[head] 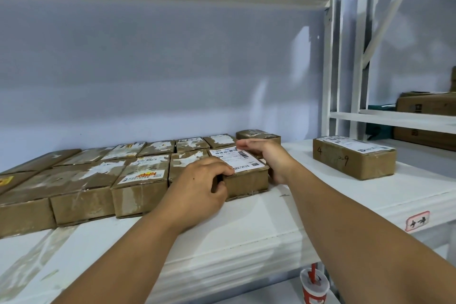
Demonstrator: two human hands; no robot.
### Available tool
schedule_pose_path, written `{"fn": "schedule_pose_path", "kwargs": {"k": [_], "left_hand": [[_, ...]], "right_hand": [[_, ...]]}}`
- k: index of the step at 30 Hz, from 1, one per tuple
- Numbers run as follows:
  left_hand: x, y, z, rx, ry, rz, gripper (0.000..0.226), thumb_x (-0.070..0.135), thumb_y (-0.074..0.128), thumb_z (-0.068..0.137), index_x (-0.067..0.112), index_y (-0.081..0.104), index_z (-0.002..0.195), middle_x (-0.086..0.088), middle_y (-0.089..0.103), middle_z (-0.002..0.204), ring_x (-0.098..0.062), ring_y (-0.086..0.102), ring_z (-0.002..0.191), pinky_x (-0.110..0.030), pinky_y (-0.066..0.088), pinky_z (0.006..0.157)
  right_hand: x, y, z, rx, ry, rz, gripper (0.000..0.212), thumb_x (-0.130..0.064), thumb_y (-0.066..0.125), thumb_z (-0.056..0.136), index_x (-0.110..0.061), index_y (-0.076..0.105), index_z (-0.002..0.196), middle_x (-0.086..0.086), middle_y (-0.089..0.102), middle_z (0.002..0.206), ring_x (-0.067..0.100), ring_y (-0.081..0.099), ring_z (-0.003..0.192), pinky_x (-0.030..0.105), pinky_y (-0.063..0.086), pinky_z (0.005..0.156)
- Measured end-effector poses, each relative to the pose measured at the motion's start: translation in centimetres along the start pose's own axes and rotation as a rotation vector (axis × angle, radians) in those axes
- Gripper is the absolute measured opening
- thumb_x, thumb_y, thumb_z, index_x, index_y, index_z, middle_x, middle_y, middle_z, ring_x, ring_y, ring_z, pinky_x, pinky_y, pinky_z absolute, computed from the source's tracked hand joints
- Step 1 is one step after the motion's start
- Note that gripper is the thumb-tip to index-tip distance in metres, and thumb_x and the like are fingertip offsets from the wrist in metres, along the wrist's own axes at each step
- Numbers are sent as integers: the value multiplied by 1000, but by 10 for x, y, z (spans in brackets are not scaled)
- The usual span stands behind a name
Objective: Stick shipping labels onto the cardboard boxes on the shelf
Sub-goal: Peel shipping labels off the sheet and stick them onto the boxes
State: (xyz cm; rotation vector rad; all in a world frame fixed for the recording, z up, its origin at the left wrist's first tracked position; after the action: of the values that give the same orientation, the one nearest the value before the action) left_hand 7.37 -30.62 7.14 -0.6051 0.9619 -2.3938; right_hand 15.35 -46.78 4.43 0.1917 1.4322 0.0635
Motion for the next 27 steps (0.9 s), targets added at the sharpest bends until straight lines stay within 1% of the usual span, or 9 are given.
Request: {"fn": "schedule_pose_path", "kwargs": {"k": [7, 9, 11, 14, 16, 19, 22, 25, 27], "left_hand": [[-5, 4, 1, 0, -28, 1, 25, 7, 57, 80, 16, 69, 99, 10, 64, 102, -2, 53, 100, 3, 27, 87], [-5, 4, 1, 9, -38, 0, 26, 15, 51, 76, 18, 68, 95, 11, 64, 99, -5, 55, 99, -5, 34, 88], [-3, 3, 1, 24, -43, 9, 30, 20, 45, 72, 19, 68, 92, 11, 64, 97, -7, 56, 97, -18, 43, 88], [-1, 2, 2, 22, -40, 26, 33, 21, 44, 71, 19, 67, 93, 10, 64, 98, -9, 57, 97, -27, 46, 87], [-2, 2, 2, 18, -45, 36, 33, 22, 43, 71, 20, 67, 94, 10, 65, 100, -8, 57, 96, -27, 46, 86], [-4, 2, 3, 13, -46, 43, 34, 22, 43, 71, 20, 67, 95, 10, 64, 101, -10, 57, 96, -28, 46, 85], [-5, 4, 2, 8, -29, 55, 36, 22, 42, 72, 20, 67, 99, 9, 64, 104, -10, 56, 99, -27, 45, 87], [-7, 5, 1, 9, -22, 60, 40, 22, 41, 73, 20, 66, 104, 8, 63, 107, -11, 55, 102, -29, 44, 90], [-7, 7, 2, 5, -19, 54, 40, 21, 40, 76, 20, 64, 108, 8, 60, 109, -11, 52, 105, -29, 43, 93]], "right_hand": [[-2, 0, 12, 6, -76, -347, 28, -33, 51, 96, -13, 66, 109, 3, 68, 106, 17, 63, 96, 34, 44, 98], [-23, -1, 13, 87, -215, -492, 26, -35, 49, 97, -17, 67, 102, 0, 66, 115, 16, 59, 105, 30, 42, 96], [-46, 8, 14, 100, -316, -544, 18, -24, 51, 97, -20, 68, 94, 0, 68, 112, 15, 60, 107, 28, 43, 96], [-55, 49, 16, -133, -285, -651, 20, 1, 51, 93, -6, 68, 97, 13, 69, 104, 18, 64, 97, 17, 52, 81], [-46, 74, 17, -242, -234, -859, 22, 3, 54, 90, -2, 67, 107, 12, 69, 105, 16, 63, 97, 12, 50, 72], [-30, 89, 25, -273, -209, -1064, 38, 4, 47, 87, -10, 65, 117, 6, 67, 116, 16, 60, 112, 25, 46, 97], [-21, 91, 29, -308, -189, -1125, 52, 4, 39, 85, -17, 55, 130, 4, 58, 131, 16, 52, 123, 31, 39, 106], [-30, 72, 32, -165, -250, -1044, 49, 3, 38, 86, -20, 60, 123, 4, 57, 130, 19, 53, 120, 30, 42, 101], [-36, 48, 29, -35, -236, -958, 39, -1, 44, 88, -18, 64, 117, 2, 61, 119, 16, 57, 104, 21, 45, 85]]}}
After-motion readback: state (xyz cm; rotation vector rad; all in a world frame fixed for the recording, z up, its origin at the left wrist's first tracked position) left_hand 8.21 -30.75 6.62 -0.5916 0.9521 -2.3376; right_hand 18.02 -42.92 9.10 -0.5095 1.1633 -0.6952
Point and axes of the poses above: each hand's wrist, its own z-axis towards the middle knuckle, its own y-axis out of the palm, x = y × z, the point moved 7 cm from there along z, towards the middle knuckle
